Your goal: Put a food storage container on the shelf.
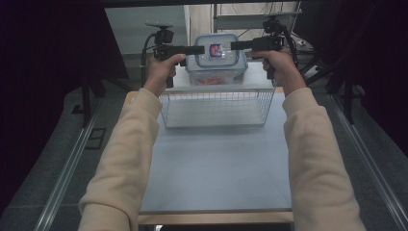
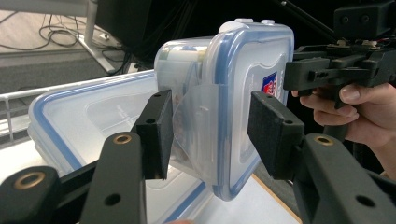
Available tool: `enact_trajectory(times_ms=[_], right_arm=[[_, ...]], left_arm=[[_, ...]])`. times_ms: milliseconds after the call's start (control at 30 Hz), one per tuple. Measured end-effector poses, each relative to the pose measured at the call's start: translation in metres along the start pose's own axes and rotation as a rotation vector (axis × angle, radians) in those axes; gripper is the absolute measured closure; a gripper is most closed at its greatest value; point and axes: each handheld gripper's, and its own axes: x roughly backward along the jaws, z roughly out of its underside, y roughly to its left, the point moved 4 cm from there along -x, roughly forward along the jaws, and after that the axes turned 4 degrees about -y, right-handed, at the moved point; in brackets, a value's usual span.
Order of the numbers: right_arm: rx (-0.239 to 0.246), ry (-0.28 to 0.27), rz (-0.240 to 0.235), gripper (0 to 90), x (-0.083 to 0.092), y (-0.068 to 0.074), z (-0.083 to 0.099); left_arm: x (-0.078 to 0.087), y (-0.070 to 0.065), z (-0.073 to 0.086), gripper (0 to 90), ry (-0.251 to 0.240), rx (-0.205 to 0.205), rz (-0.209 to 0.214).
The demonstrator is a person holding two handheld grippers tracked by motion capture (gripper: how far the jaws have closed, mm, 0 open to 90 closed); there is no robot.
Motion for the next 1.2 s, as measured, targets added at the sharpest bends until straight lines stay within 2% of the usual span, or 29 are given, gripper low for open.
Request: enact_trajectory(times_ms=[133,167,300,367,400,467,533,633,733,800,967,1100,1167,1200], right_arm=[[-0.05,-0.017,0.002,52.7,-0.003,-0.005,0.001],[-0.056,-0.019,0.007,52.3,-0.003,-0.005,0.002],[-0.086,-0.026,0.039,50.1,-0.007,-0.009,0.003],[-0.091,-0.017,0.067,49.8,-0.009,-0.012,0.005],[-0.103,-0.013,0.07,48.5,-0.01,-0.014,0.007],[-0.134,-0.056,0.053,49.8,-0.01,-0.017,0.007],[-0.148,-0.055,0.046,49.4,-0.01,-0.018,0.009],[-0.139,-0.057,0.042,48.7,-0.009,-0.018,0.01],[-0.129,-0.07,0.066,46.9,-0.005,-0.018,0.009],[-0.122,-0.094,0.062,46.3,0.002,-0.017,0.009],[-0.109,-0.103,0.069,44.8,0.016,-0.014,0.011],[-0.106,-0.104,0.067,43.8,0.023,-0.009,0.018],[-0.111,-0.102,0.067,42.9,0.027,-0.008,0.022],[-0.108,-0.103,0.068,42.7,0.028,-0.007,0.024]], left_arm=[[-0.002,0.002,-0.002,51.9,-0.014,0.03,-0.009],[-0.003,0.003,-0.003,51.8,-0.016,0.052,-0.013],[-0.008,0.008,-0.003,47.4,-0.008,0.11,-0.031],[-0.01,0.012,-0.003,44.8,-0.002,0.122,-0.046],[-0.01,0.014,-0.003,43.0,-0.008,0.135,-0.055],[-0.01,0.019,-0.002,42.1,-0.013,0.158,-0.044],[-0.011,0.02,-0.001,40.8,-0.017,0.161,-0.042],[-0.011,0.022,0.0,36.7,-0.017,0.158,-0.048],[-0.006,0.019,-0.001,36.2,-0.041,0.139,-0.062],[-0.001,0.016,0.0,35.9,-0.047,0.121,-0.064],[0.014,0.002,0.002,40.7,-0.072,0.073,-0.071],[0.025,-0.009,0.009,49.0,-0.07,0.047,-0.062],[0.028,-0.014,0.014,58.9,-0.06,0.037,-0.064],[0.029,-0.016,0.017,65.2,-0.054,0.042,-0.05]])
